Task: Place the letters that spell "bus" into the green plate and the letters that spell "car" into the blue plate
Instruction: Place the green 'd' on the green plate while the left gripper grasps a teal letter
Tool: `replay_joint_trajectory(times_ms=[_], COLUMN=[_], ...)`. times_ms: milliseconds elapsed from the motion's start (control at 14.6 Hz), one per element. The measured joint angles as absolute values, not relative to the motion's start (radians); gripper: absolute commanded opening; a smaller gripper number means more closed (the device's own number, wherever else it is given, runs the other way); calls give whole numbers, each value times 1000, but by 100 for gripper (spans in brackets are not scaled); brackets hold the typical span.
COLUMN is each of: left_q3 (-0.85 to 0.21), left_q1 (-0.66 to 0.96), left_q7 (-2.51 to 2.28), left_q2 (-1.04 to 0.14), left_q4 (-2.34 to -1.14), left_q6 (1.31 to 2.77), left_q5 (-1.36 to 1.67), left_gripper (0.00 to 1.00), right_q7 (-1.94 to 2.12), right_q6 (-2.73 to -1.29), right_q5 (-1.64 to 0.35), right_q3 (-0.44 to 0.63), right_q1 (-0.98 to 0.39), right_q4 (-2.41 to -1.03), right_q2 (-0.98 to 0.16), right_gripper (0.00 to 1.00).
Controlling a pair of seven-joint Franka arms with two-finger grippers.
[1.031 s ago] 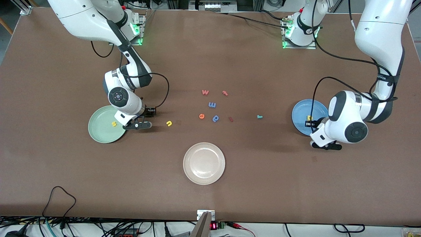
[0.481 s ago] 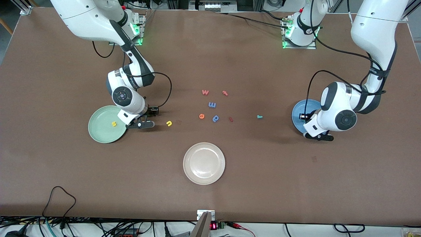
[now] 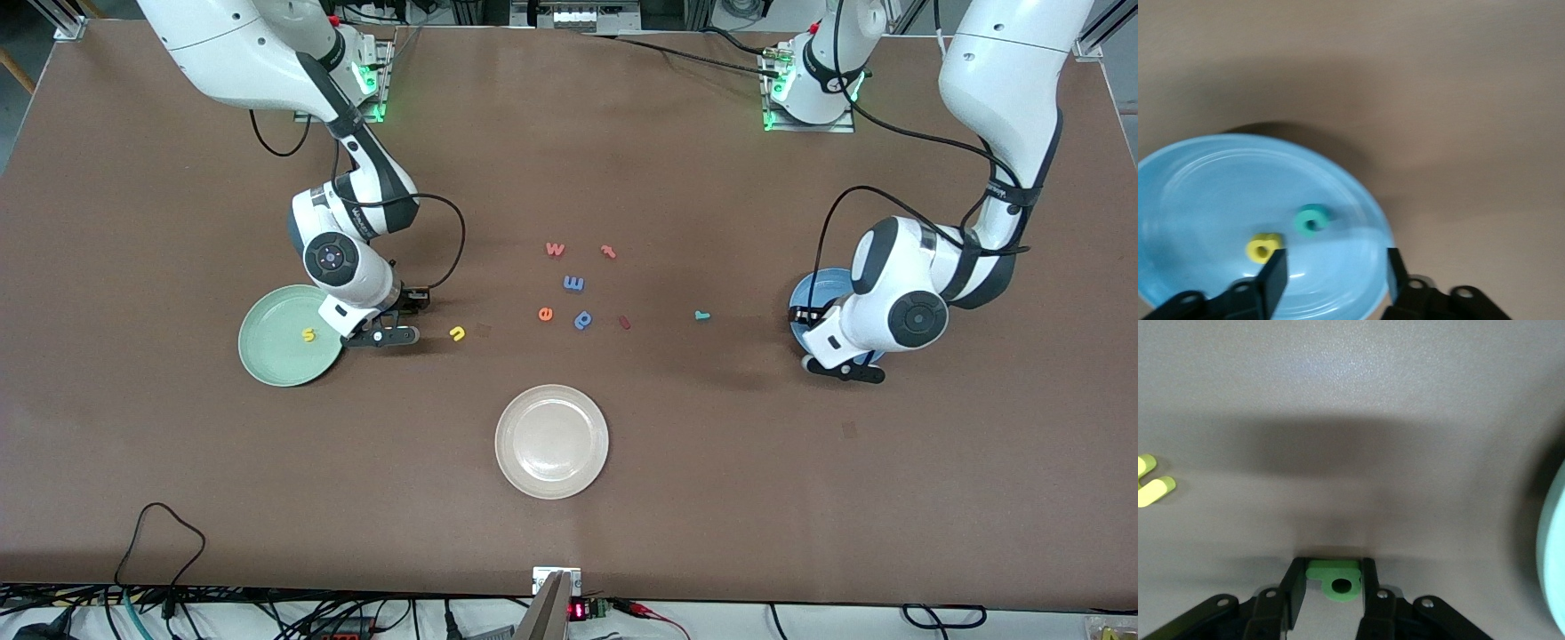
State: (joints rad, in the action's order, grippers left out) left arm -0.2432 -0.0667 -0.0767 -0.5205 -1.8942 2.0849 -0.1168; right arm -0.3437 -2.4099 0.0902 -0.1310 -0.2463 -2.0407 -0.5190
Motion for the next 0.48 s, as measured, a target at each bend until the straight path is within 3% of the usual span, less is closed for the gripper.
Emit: replay_joint_trajectory(times_ms=[206,481], left_q3=[-315,-330], left_q1=[-51,18], left_q7=[-159,-268], left_q2=[-527,-572], left_q4=[-1885,-1875], left_q6=[2089,2139], left_q5=[-106,-103], left_gripper=[46,46], right_q7=[-344,-344], right_q6=[-2410,-2411], right_q5=[90,92], right_q3=[-131,-125], right_q1=[-246,-245], right_q4=[-2041,-2040], right_q2=[-518,-516], right_gripper=[11,3])
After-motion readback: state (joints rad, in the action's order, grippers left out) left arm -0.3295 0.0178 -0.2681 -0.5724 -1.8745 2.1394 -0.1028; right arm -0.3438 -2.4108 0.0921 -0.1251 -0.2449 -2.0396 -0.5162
